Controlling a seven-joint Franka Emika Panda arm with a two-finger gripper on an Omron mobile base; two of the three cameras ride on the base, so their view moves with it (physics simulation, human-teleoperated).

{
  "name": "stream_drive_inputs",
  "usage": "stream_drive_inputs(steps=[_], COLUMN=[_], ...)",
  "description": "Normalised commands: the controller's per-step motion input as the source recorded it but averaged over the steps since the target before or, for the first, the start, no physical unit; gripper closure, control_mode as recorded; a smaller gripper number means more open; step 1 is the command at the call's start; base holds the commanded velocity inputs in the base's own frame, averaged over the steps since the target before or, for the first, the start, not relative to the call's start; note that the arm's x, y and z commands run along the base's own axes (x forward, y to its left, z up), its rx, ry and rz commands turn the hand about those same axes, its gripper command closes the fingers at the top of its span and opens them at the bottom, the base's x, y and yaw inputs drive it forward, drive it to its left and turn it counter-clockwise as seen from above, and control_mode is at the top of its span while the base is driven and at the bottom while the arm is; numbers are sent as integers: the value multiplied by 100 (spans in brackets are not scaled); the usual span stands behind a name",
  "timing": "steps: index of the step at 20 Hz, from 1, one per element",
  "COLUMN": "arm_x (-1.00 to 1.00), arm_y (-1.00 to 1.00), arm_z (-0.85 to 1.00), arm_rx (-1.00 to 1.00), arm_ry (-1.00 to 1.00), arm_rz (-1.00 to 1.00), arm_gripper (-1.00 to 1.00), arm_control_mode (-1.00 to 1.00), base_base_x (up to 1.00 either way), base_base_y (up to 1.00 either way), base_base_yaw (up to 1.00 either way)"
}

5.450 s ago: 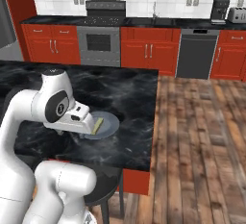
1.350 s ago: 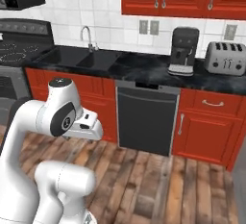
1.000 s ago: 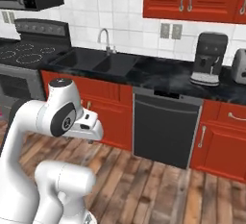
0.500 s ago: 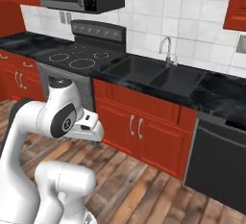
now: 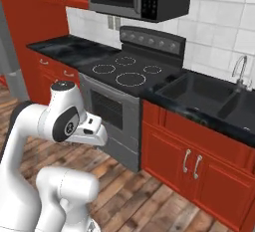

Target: Retrieve the butter from the fridge and place it on a plate on the dining table. Then retrieve the butter knife by the fridge and place it near the plate.

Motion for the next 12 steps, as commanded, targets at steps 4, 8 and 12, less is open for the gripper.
stream_drive_inputs(steps=[4,8,12], arm_x=[0,0,0], arm_y=[0,0,0], arm_z=[0,0,0], arm_rx=[0,0,0], arm_ry=[0,0,0], arm_rz=[0,0,0], arm_gripper=[-100,-100,-100], arm_control_mode=[100,100,100], base_base_x=[66,49,48], base_base_y=[78,81,71], base_base_yaw=[22,6,1])
